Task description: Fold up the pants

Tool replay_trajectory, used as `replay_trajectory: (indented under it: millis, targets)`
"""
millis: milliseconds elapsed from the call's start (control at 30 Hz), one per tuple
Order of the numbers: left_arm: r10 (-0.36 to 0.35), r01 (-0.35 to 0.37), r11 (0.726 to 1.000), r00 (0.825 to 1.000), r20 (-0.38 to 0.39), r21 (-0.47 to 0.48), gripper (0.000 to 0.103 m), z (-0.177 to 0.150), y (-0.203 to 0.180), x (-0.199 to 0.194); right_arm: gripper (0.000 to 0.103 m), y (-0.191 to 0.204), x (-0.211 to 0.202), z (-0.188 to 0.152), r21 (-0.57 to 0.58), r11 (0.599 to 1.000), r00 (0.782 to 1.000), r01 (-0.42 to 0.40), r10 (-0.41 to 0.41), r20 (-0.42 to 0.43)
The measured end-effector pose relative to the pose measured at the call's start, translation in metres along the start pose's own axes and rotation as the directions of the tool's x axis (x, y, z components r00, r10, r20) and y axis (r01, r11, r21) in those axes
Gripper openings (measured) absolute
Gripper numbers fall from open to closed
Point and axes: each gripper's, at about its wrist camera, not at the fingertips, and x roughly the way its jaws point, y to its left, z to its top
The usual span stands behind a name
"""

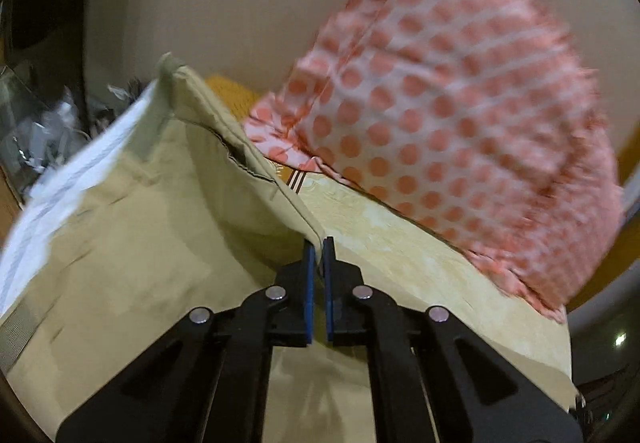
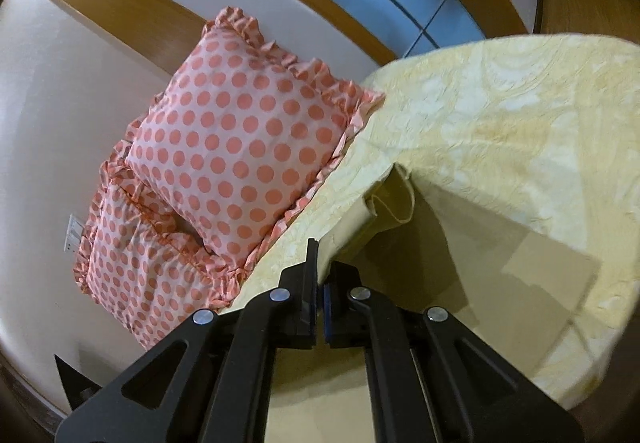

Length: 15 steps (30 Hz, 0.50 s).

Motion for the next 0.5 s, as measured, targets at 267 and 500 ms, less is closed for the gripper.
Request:
replay_trajectory:
  millis: [267, 500]
  targets:
    - [0.046, -0.047, 0.996, 0.999, -0.015, -0.076, 0.004, -0.116, 0.063, -0.101, 0.002, -0.039, -0.035, -0.020, 0.037, 0.996, 0.996, 0.084, -0.083, -0.013]
    - [0.082, -0.086, 0.991, 0.996, -0.041, -0.104, 0.011, -0.156, 0.090, -0.103, 0.023, -0.053, -0.030, -0.031, 0.090, 0.986, 0.983, 0.139, -0.126, -0.131]
